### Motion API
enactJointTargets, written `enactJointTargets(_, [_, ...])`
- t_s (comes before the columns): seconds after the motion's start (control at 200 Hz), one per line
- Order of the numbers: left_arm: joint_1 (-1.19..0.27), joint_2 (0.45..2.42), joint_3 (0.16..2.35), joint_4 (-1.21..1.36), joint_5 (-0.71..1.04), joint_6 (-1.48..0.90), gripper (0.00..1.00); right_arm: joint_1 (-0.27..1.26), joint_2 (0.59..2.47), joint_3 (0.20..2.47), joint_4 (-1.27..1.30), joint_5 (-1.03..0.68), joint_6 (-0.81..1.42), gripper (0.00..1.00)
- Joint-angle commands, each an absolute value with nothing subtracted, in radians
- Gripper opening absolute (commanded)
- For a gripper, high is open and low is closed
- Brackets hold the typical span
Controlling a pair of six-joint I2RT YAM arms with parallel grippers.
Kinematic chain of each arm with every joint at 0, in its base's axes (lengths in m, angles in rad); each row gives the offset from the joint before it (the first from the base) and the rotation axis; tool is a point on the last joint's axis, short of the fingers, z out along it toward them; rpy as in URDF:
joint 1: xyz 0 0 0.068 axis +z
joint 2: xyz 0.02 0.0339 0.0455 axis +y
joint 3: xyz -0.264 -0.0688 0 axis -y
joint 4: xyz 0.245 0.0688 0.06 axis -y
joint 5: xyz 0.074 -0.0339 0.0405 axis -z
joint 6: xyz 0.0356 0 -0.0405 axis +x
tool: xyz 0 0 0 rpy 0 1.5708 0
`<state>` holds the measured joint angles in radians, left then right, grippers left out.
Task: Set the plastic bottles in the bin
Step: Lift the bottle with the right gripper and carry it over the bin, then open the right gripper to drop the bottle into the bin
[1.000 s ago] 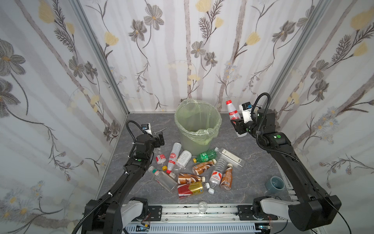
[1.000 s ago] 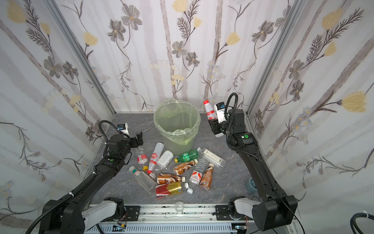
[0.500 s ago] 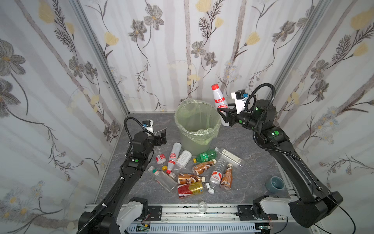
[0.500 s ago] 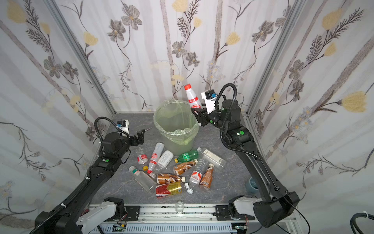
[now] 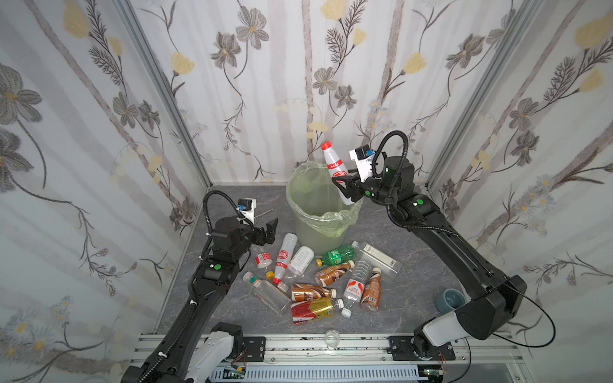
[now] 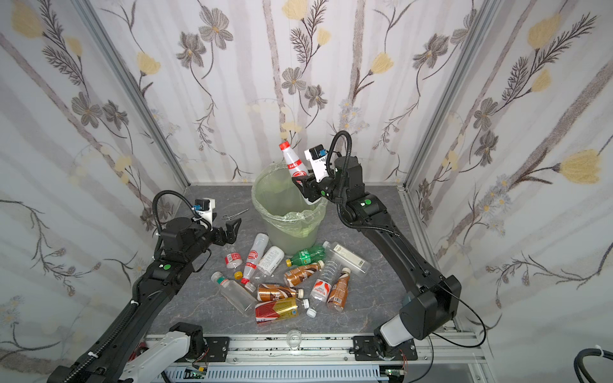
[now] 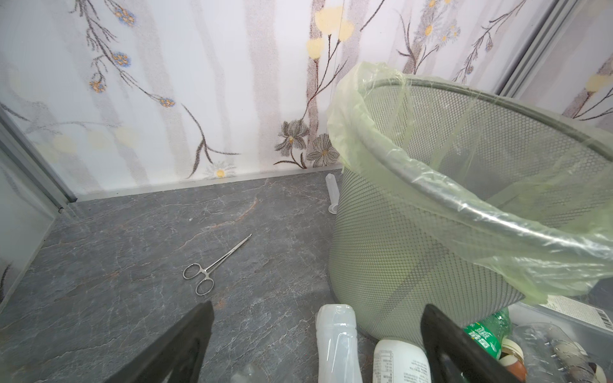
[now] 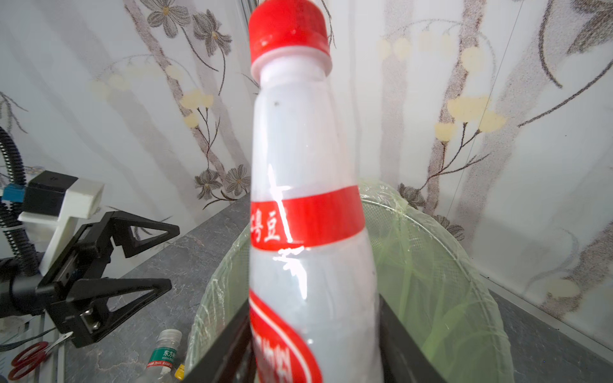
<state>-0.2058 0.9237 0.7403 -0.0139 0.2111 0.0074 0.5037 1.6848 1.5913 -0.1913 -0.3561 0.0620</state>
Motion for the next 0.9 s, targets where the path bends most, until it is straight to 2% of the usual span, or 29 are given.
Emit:
enactJointTargets(0.0, [-0.206,0.919,0.749,-0.044,0.216,0.048,1.00,0.509,1.718,1.628,-0.223,-0.313,0.036,0.52])
enactJointTargets(0.78, [-0.206,0.920,0.749,-0.041,0.197,0.051,1.00,0.525,1.808,1.634,-0.302,-0.276,-0.030,0.59])
enactJointTargets(0.895, [-0.205,0.917,0.747,-0.041,0.198,0.050,1.00,0.525,1.806,1.634,-0.302,-0.277,-0.030,0.64])
